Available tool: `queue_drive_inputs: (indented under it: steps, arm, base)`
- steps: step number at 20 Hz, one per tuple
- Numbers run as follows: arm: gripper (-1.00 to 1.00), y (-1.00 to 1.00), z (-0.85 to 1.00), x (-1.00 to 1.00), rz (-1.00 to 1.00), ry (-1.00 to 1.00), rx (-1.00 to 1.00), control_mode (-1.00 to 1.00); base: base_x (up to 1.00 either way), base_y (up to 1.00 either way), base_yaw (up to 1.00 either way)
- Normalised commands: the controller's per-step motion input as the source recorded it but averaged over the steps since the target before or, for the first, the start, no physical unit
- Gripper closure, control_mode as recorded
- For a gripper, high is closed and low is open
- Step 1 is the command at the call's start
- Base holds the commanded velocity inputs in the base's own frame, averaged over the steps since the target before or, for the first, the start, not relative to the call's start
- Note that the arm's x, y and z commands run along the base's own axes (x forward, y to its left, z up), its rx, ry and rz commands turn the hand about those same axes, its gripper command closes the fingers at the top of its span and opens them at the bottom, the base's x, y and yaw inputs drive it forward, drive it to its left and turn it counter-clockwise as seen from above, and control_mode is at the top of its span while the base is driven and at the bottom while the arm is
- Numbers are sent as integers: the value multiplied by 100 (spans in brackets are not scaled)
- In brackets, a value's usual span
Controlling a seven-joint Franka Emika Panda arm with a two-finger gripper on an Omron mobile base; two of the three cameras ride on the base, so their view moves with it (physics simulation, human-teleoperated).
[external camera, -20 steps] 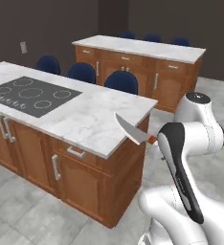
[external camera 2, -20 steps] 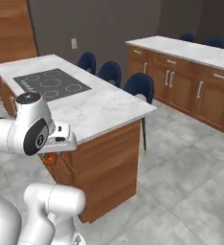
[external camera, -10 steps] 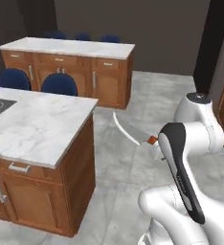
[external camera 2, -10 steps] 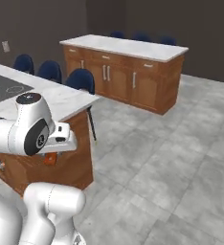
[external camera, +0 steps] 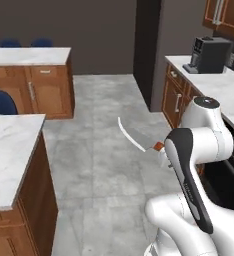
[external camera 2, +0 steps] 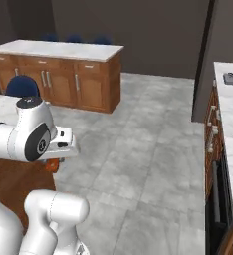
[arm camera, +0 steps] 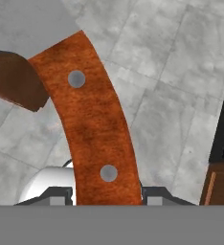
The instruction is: Move the cutting board and knife to the sink. Then move spray from the cabinet to the counter.
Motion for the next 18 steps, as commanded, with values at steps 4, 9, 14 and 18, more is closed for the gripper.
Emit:
queue_drive_inputs:
  steps: [4, 9, 14, 18]
  arm:
    - [100, 0, 0, 0, 0, 0, 0, 100]
    - [100, 0, 0, 0, 0, 0, 0, 100]
    - [100, 0, 0, 0, 0, 0, 0, 100]
    - [100, 0, 0, 0, 0, 0, 0, 100]
  base:
    - [-37, -25, -53]
    - [-46, -31, -53]
    - [-51, -40, -53]
    - [-53, -40, -53]
